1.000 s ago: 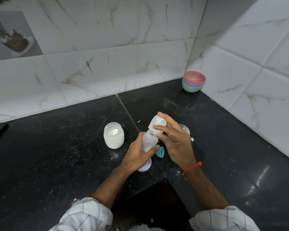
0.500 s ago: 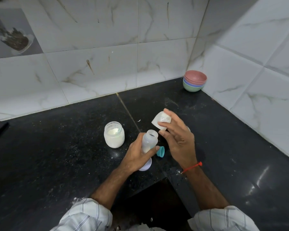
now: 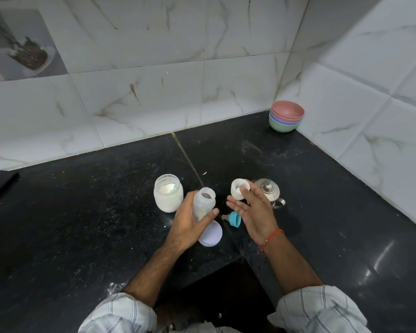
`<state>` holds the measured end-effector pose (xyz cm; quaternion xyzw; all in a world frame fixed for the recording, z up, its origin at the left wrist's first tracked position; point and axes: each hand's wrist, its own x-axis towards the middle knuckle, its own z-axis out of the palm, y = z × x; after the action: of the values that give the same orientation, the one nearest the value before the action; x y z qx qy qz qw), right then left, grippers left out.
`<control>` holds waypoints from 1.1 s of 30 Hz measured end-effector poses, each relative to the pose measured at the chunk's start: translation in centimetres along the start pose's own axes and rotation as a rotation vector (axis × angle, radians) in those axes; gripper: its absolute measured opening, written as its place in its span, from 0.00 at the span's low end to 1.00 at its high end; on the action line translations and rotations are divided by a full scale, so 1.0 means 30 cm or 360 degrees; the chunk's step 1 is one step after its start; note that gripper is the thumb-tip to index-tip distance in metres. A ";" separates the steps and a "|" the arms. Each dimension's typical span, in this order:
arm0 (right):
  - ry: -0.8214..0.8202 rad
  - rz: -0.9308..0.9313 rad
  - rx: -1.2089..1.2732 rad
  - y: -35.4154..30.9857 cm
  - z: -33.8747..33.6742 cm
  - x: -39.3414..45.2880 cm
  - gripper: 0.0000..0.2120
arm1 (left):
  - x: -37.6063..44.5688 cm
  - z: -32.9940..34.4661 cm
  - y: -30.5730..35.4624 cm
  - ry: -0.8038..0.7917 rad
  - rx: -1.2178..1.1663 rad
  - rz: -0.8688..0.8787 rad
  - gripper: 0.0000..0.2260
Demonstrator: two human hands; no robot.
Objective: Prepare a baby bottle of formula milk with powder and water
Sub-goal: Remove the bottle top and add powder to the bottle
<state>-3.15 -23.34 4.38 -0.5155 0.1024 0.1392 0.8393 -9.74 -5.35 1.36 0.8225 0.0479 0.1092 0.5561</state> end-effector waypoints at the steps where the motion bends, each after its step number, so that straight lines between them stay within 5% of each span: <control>1: -0.0012 0.0027 -0.0009 0.013 0.000 0.012 0.19 | -0.002 -0.011 -0.007 0.0029 0.0011 -0.0006 0.21; 4: -0.0072 -0.0048 -0.0261 0.045 0.017 0.052 0.22 | -0.007 -0.046 -0.027 0.0064 0.0030 -0.0052 0.20; 11: -0.0093 -0.0502 -0.1712 0.115 0.063 0.192 0.24 | -0.004 -0.122 -0.064 0.0110 0.0048 -0.0137 0.23; 18: -0.0174 -0.0382 -0.2473 0.204 0.074 0.294 0.26 | -0.001 -0.158 -0.073 0.0090 0.0061 -0.0150 0.21; 26: -0.0165 -0.0367 -0.2476 0.212 0.059 0.314 0.24 | 0.014 -0.133 -0.078 0.0020 0.0058 -0.0147 0.23; 33: 0.0096 -0.0954 -0.2133 0.183 0.064 0.285 0.23 | 0.015 -0.103 -0.053 -0.0014 0.0070 -0.0158 0.19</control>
<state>3.07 -18.18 -2.06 -0.9275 -0.1270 -0.0779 0.3427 -9.96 -1.86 1.05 0.8316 0.0888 0.0767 0.5428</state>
